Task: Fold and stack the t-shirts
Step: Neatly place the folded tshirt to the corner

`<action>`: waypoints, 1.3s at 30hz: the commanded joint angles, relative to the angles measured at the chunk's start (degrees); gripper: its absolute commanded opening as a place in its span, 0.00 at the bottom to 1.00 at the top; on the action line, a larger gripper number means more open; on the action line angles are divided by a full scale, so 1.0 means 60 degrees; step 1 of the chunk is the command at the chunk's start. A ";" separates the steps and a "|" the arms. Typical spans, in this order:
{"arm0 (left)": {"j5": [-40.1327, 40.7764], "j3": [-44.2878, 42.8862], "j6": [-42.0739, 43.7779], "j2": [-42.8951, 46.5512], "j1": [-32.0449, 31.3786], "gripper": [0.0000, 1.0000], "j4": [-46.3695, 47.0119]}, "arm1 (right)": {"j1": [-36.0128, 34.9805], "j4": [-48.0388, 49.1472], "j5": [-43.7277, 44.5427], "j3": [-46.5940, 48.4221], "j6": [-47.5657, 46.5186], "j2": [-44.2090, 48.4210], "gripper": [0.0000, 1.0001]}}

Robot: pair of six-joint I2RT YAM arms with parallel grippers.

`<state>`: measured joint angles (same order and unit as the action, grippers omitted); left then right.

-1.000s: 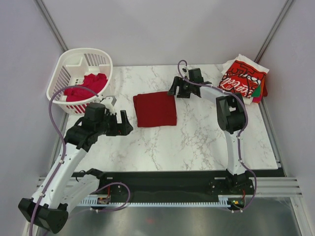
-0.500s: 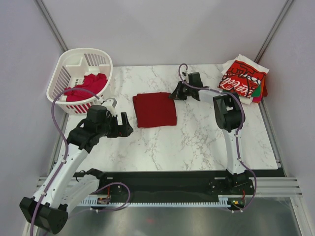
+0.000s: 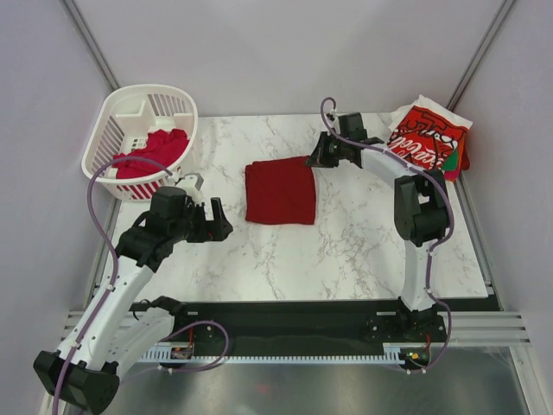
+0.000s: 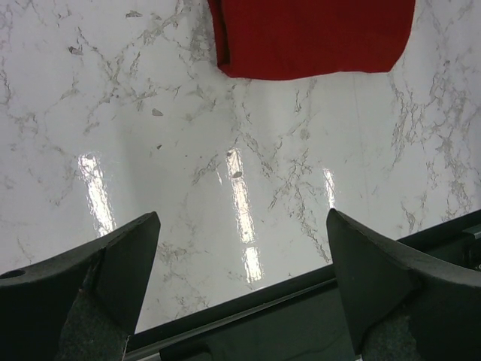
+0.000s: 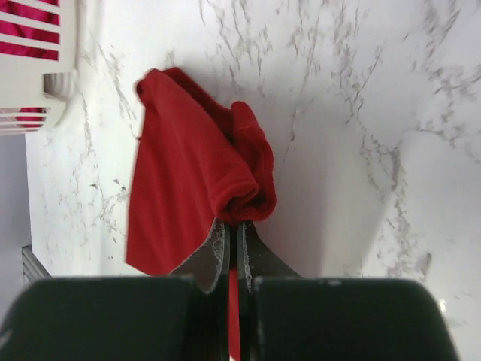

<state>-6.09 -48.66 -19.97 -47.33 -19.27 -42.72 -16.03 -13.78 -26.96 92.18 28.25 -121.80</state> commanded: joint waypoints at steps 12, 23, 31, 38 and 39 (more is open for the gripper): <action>0.0062 0.0025 -0.0261 0.0022 0.0003 1.00 0.0382 | 0.1529 -0.3195 0.1139 0.3209 -0.1837 0.1067 0.00; 0.0018 0.0039 -0.0276 -0.0139 0.0003 1.00 0.0396 | 0.2641 -0.4558 0.1315 0.6326 -0.1985 0.0525 0.00; -0.0055 0.0039 -0.0290 -0.0329 0.0003 1.00 0.0411 | 0.4381 -0.4676 0.0920 0.8220 -0.1150 -0.0076 0.00; -0.0055 0.0069 -0.0334 -0.0300 -0.0012 0.99 0.0396 | 0.6713 -0.3946 0.1912 0.7637 -0.0490 -0.0618 0.00; -0.0069 0.0083 -0.0334 -0.0300 -0.0012 0.99 0.0411 | 0.6874 -0.3233 0.2263 0.7286 -0.0417 -0.0647 0.00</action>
<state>-6.15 -48.36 -20.10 -49.56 -19.27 -42.65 20.95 -40.84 -19.09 138.10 22.72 -124.29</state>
